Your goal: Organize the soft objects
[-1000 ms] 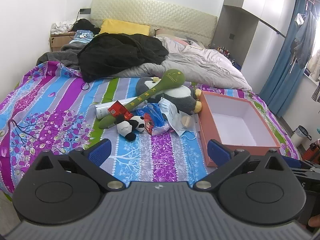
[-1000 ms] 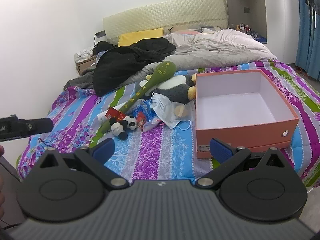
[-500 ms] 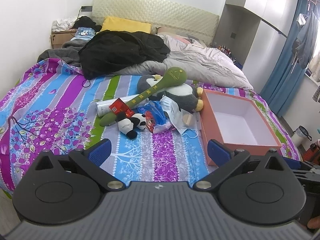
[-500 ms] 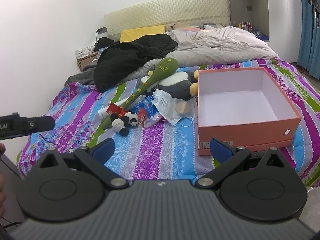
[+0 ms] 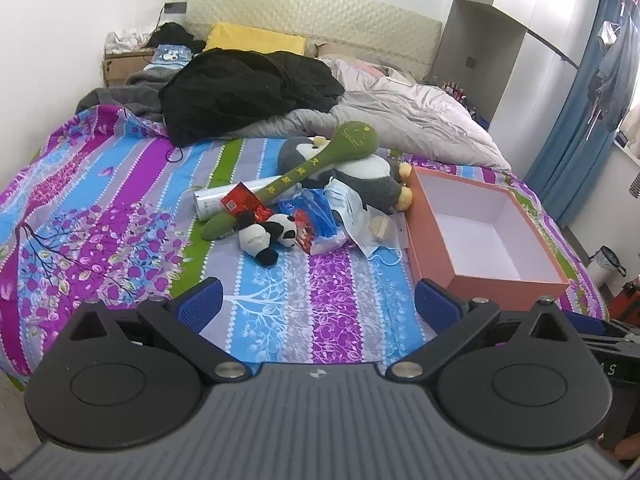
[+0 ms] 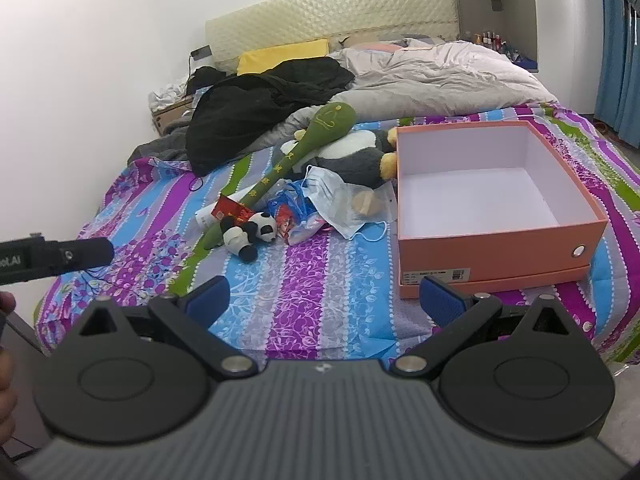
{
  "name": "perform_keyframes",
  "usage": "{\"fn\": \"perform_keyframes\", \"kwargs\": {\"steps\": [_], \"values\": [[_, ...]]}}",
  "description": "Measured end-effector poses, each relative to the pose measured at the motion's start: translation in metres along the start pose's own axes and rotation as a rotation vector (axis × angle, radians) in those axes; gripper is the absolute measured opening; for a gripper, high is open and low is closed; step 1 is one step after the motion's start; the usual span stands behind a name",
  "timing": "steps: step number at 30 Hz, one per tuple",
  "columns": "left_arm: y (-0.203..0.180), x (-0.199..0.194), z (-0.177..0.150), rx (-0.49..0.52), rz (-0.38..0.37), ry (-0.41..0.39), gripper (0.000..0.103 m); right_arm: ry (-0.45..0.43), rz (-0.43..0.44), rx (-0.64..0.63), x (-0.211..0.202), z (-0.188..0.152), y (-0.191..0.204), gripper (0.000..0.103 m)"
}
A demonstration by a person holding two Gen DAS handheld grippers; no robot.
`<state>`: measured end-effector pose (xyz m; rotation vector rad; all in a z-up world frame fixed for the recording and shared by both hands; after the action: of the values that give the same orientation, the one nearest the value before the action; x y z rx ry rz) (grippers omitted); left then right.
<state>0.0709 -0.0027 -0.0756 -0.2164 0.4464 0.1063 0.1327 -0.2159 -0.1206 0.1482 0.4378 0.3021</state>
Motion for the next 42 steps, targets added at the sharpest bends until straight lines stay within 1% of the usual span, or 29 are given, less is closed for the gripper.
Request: {"fn": "perform_keyframes", "kwargs": {"steps": [7, 11, 14, 16, 21, 30, 32, 35, 37, 42], "values": [[0.004, 0.01, -0.007, 0.0, 0.003, 0.016, 0.103, 0.001, 0.011, 0.005, 0.004, -0.001, 0.0, 0.102], [0.004, 0.019, -0.012, -0.011, -0.001, 0.028, 0.103, 0.013, 0.037, 0.024, 0.009, -0.005, 0.0, 0.098], [0.006, 0.026, -0.014, -0.022, -0.016, 0.035, 0.103, 0.031, 0.032, 0.029, 0.017, -0.009, -0.001, 0.091], [0.009, 0.032, -0.014, -0.015, -0.004, 0.028, 0.103, 0.036, 0.039, 0.032, 0.021, -0.011, 0.001, 0.089], [0.017, 0.049, -0.017, -0.016, 0.016, 0.041, 0.103, 0.061, 0.045, 0.046, 0.039, -0.014, 0.004, 0.089], [0.043, 0.097, -0.025, -0.095, 0.031, 0.083, 0.103, 0.069, 0.056, -0.002, 0.085, -0.007, 0.009, 0.089], [0.05, 0.11, -0.027, -0.108, 0.035, 0.095, 0.103, 0.073, 0.041, -0.002, 0.099, -0.005, 0.011, 0.089], [0.061, 0.13, -0.031, -0.112, 0.046, 0.112, 0.102, 0.097, 0.03, 0.006, 0.12, -0.005, 0.013, 0.089], [0.068, 0.145, -0.033, -0.113, 0.056, 0.127, 0.102, 0.119, 0.053, 0.028, 0.134, -0.007, 0.016, 0.089], [0.084, 0.182, -0.042, -0.112, 0.062, 0.164, 0.102, 0.138, 0.004, 0.058, 0.168, -0.008, 0.012, 0.089]]}}
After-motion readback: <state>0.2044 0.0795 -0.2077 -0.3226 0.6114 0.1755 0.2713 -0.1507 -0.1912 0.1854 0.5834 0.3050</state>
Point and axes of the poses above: each gripper's, at about its wrist camera, not at the fingertips, and x roughly the way its jaws point, y to its left, z to its top, the point moved 10 cm from there along x, roughly the way its jaws point, and after that the axes turned 14 degrees about -y, right-handed, at the moved point
